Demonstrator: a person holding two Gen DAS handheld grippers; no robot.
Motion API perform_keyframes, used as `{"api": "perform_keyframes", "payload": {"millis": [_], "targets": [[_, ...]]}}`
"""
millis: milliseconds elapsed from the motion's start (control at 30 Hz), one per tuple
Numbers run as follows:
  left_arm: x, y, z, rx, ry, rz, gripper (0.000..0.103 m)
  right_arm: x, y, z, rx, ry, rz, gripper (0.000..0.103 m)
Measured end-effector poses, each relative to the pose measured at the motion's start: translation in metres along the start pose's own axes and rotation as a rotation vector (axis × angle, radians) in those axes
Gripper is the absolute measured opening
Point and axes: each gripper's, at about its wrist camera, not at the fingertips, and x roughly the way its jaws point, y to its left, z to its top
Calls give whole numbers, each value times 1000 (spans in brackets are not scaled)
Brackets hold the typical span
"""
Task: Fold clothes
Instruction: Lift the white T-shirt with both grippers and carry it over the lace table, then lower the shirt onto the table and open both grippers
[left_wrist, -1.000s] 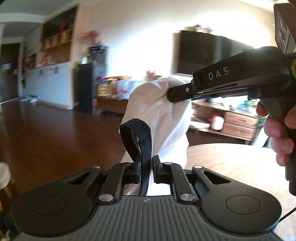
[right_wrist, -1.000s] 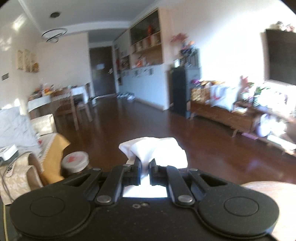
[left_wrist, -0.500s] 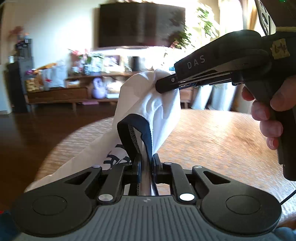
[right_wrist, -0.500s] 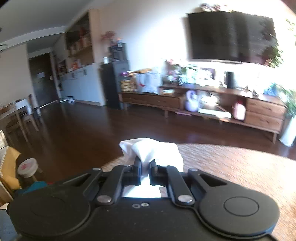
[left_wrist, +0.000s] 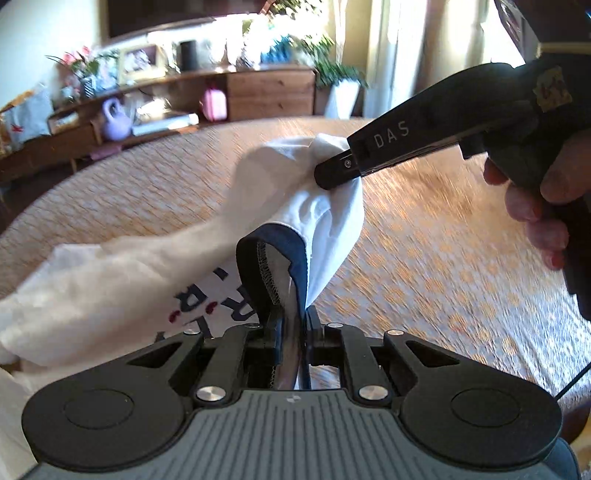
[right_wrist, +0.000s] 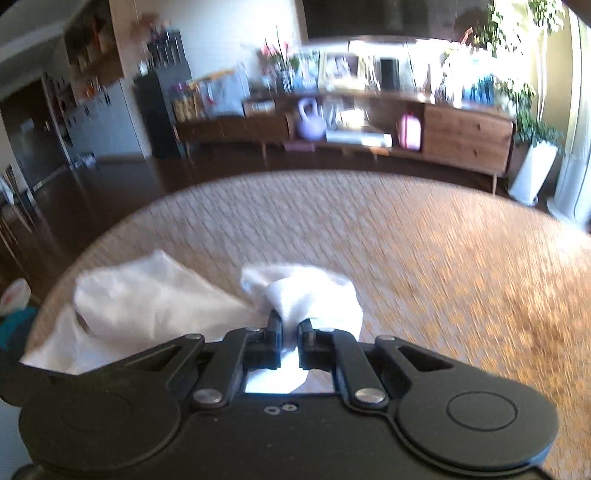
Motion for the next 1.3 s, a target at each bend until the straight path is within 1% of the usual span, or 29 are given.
{"api": "perform_keyframes", "payload": {"millis": [100, 233, 433, 533, 600, 667, 767, 833, 933, 1033, 1200, 1300], "targets": [[12, -15, -7, 20, 34, -12, 11, 6, -10, -6, -4, 27, 10, 103], [20, -25, -7, 32, 53, -9, 11, 8, -17, -12, -46, 54, 41, 103], [22, -35, -6, 54, 69, -9, 11, 7, -19, -7, -177, 88, 120, 103], [23, -43, -3, 60, 80, -21, 11, 2, -22, -5, -276, 117, 157, 103], [24, -53, 2, 77, 75, -36, 11, 0, -26, -3, -335, 132, 155, 103], [26, -64, 7, 98, 71, -52, 11, -3, -34, -2, -372, 140, 129, 103], [35, -82, 12, 120, 77, -89, 11, -10, -48, -2, -392, 152, 67, 103], [40, -93, 16, 134, 81, -114, 11, -16, -66, -5, -370, 159, 25, 103], [43, -109, 12, 153, 108, -181, 11, -22, -92, -14, -321, 167, -28, 103], [39, -117, 6, 170, 128, -225, 11, -25, -105, -25, -293, 175, -46, 103], [22, -107, 2, 156, 143, -248, 14, -38, -102, -36, -276, 167, -68, 103], [4, -95, -2, 170, 111, -218, 21, -54, -101, -42, -246, 144, -73, 103]]}}
